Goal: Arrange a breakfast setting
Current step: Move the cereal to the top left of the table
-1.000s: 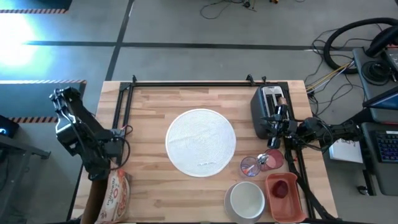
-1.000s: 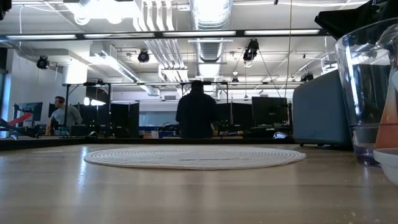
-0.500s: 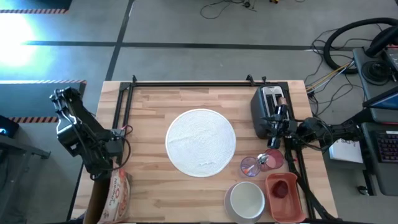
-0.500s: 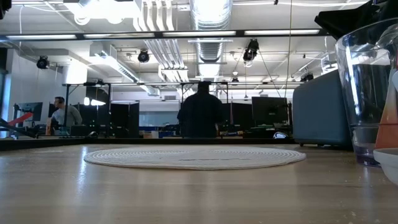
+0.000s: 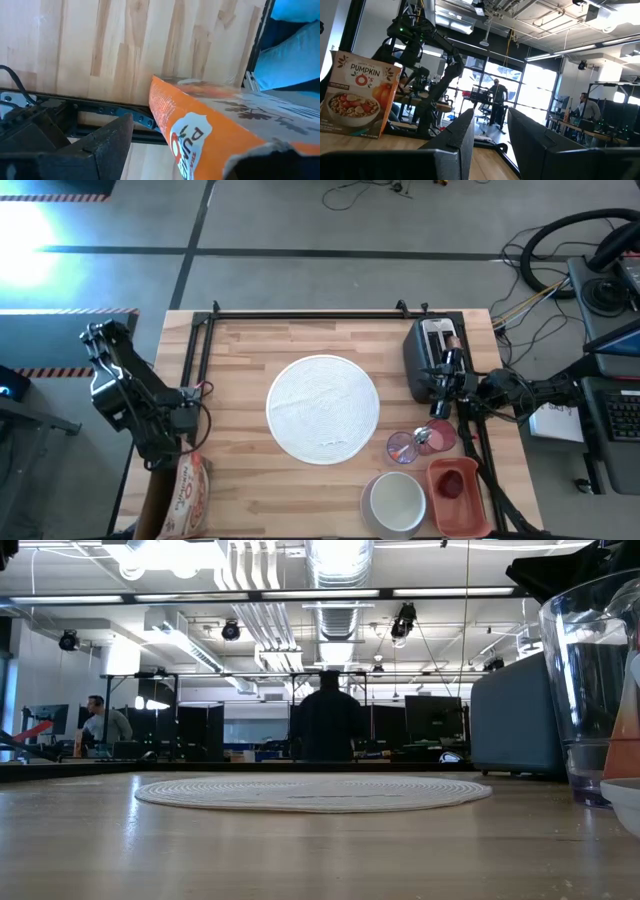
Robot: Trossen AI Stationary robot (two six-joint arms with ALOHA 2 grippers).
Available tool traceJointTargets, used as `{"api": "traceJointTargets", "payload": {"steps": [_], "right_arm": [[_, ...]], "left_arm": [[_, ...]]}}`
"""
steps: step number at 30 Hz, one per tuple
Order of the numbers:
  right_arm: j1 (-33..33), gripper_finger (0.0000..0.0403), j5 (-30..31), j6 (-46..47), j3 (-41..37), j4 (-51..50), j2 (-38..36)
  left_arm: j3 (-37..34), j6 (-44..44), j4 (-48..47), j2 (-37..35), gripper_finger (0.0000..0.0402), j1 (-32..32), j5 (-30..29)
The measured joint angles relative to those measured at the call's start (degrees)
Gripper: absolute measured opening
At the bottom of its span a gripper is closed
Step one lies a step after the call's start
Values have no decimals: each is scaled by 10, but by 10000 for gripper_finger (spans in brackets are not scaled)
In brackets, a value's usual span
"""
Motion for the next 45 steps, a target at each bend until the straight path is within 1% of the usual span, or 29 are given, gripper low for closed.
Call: {"api": "traceJointTargets", "payload": {"steps": [3,6,8,15,17,19,21,25,30,33,38,41,45], "right_arm": [[0,107,0,0,0,0,0],[0,107,0,0,0,0,0],[0,107,0,0,0,0,0],[0,107,0,0,0,0,0],[0,107,0,0,0,0,0],[0,107,0,0,0,0,0],[0,107,0,0,0,0,0],[0,107,0,0,0,0,0],[0,107,0,0,0,0,0],[0,107,0,0,0,0,0],[0,107,0,0,0,0,0],[0,107,0,0,0,0,0],[0,107,0,0,0,0,0]], "left_arm": [[0,-12,-4,0,254,0,8],[0,-15,-4,0,216,0,9],[0,-14,-4,0,182,0,9],[0,6,-4,0,40,0,9],[0,6,-7,0,12,2,9],[0,9,-10,0,8,2,3],[0,18,-13,0,10,2,-11],[0,45,-13,0,2,4,-42],[0,54,-13,0,1,27,-70],[0,54,-13,0,0,56,-87],[0,62,-13,0,0,121,-91],[0,108,-12,0,0,162,-103],[0,185,-12,0,0,225,-103]]}}
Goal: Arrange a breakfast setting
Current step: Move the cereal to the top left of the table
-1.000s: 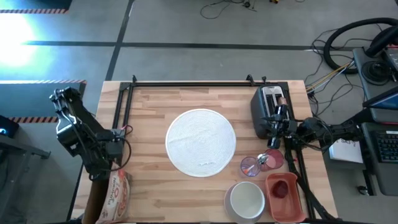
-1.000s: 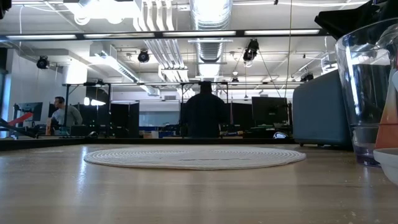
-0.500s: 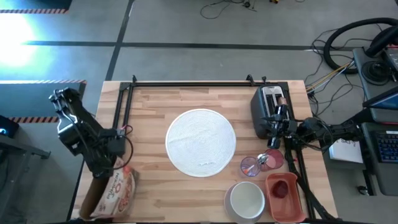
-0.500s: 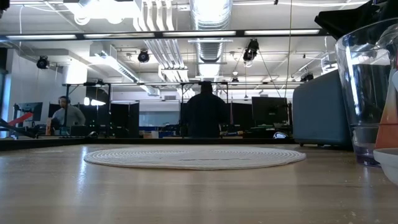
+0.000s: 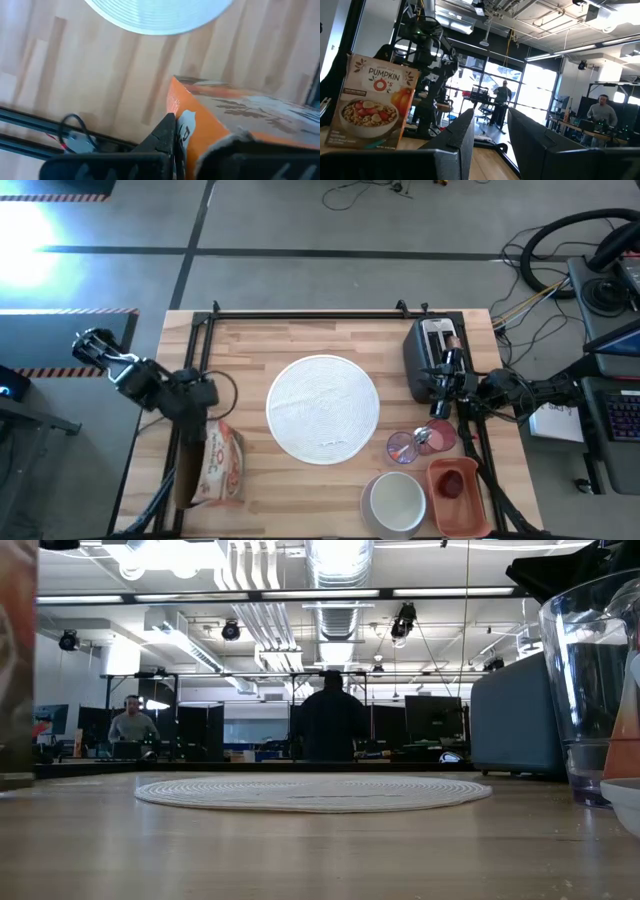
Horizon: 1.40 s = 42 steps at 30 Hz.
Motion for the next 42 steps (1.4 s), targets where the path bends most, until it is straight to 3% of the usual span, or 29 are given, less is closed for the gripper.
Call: {"api": "traceJointTargets", "payload": {"steps": [13,18,34,42], "right_arm": [[0,107,0,0,0,0,0],[0,107,0,0,0,0,0],[0,107,0,0,0,0,0],[0,107,0,0,0,0,0]], "left_arm": [[0,310,0,7,0,268,0],[0,437,0,19,0,364,-51],[0,622,54,70,0,589,-189],[0,749,154,82,0,658,-193]]}}
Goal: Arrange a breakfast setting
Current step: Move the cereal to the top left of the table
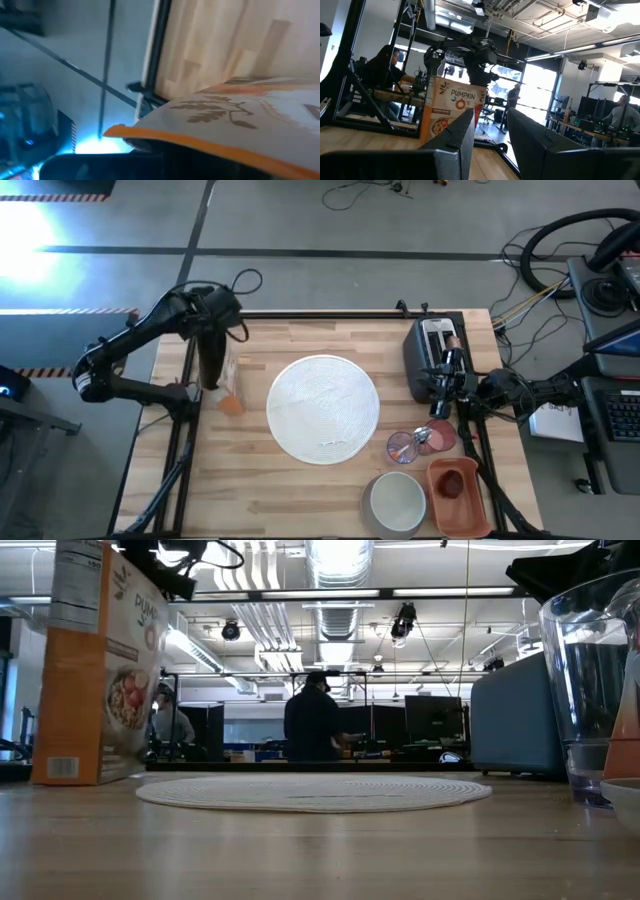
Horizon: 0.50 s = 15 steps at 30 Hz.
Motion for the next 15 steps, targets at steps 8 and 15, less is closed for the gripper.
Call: {"api": "traceJointTargets", "payload": {"steps": [8,15], "right_arm": [[0,107,0,0,0,0,0],[0,107,0,0,0,0,0]], "left_arm": [[0,129,117,0,0,54,-2],[0,155,154,0,0,109,-3]]}}
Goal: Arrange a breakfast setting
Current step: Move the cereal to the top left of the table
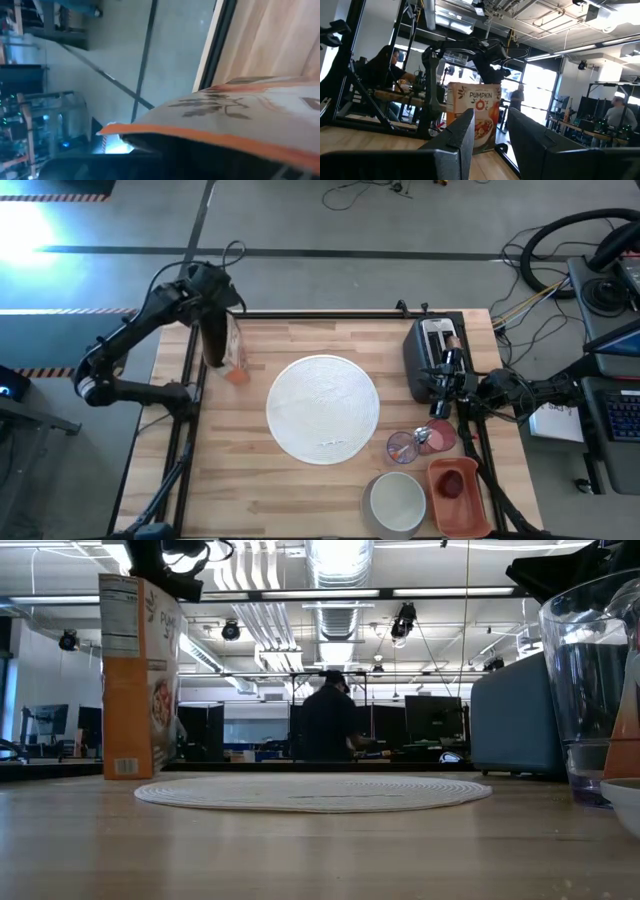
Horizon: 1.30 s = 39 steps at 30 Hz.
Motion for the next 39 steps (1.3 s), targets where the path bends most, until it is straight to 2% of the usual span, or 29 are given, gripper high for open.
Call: {"api": "traceJointTargets", "payload": {"steps": [3,7,15,23,28,39], "right_arm": [[0,107,0,0,0,0,0],[0,107,0,0,0,0,0],[0,107,0,0,0,0,0],[0,107,0,0,0,0,0],[0,107,0,0,0,0,0],[0,107,0,0,0,0,0]], "left_arm": [[0,-1,2,6,0,24,33],[0,-2,0,30,0,52,45],[3,-4,10,89,0,88,31],[9,-51,18,84,3,89,21],[10,-60,23,78,28,89,-7],[10,-83,14,65,124,89,5]]}}
